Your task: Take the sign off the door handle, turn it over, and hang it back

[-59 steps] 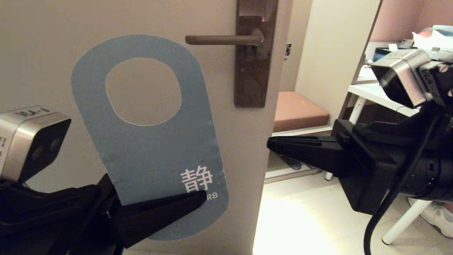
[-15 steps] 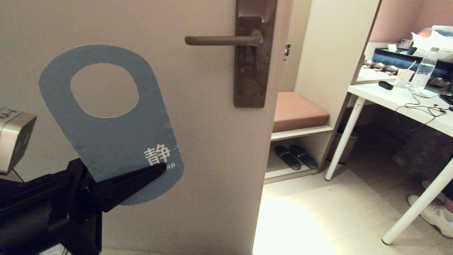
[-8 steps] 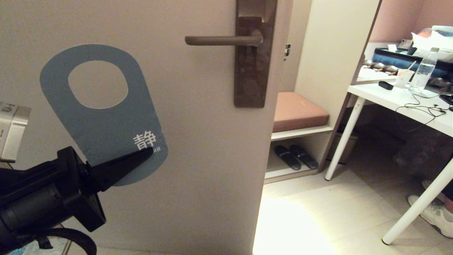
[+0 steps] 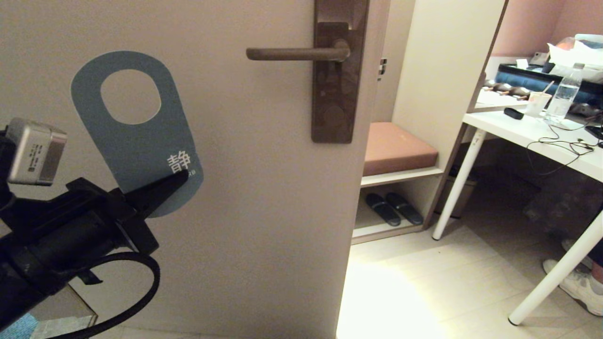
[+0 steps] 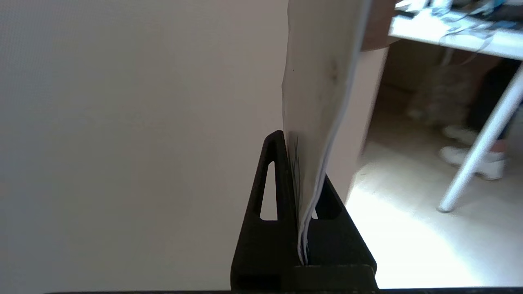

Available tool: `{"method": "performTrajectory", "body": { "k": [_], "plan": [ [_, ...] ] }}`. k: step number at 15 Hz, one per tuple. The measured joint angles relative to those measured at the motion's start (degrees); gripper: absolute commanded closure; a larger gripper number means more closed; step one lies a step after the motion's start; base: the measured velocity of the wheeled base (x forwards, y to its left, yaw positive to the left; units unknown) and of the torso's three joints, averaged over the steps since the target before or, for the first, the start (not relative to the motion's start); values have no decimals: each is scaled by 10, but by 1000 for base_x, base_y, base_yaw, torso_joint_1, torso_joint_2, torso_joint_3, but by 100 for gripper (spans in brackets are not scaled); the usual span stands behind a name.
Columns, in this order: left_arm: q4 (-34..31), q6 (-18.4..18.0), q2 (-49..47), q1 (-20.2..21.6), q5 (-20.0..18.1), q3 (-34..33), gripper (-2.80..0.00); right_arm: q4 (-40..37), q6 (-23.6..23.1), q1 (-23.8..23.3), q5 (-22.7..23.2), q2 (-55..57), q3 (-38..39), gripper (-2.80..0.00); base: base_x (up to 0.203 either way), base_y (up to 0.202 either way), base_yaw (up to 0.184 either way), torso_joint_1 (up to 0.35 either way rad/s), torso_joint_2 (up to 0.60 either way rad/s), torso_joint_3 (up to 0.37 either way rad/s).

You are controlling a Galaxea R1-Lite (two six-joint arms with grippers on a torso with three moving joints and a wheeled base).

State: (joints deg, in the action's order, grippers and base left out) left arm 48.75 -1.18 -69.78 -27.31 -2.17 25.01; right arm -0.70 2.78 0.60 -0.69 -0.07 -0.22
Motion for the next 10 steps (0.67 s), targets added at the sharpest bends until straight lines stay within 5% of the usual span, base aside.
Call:
{"method": "performTrajectory", "body": {
  "k": [5,10],
  "plan": [
    [-9,-44,-58,9,60,64,0,0,0,0,0,0,0,0,0,0,0,0,0,0],
    [-79,-76,-91,7,72,133,0,0,0,0,0,0,0,0,0,0,0,0,0,0]
  ]
}}
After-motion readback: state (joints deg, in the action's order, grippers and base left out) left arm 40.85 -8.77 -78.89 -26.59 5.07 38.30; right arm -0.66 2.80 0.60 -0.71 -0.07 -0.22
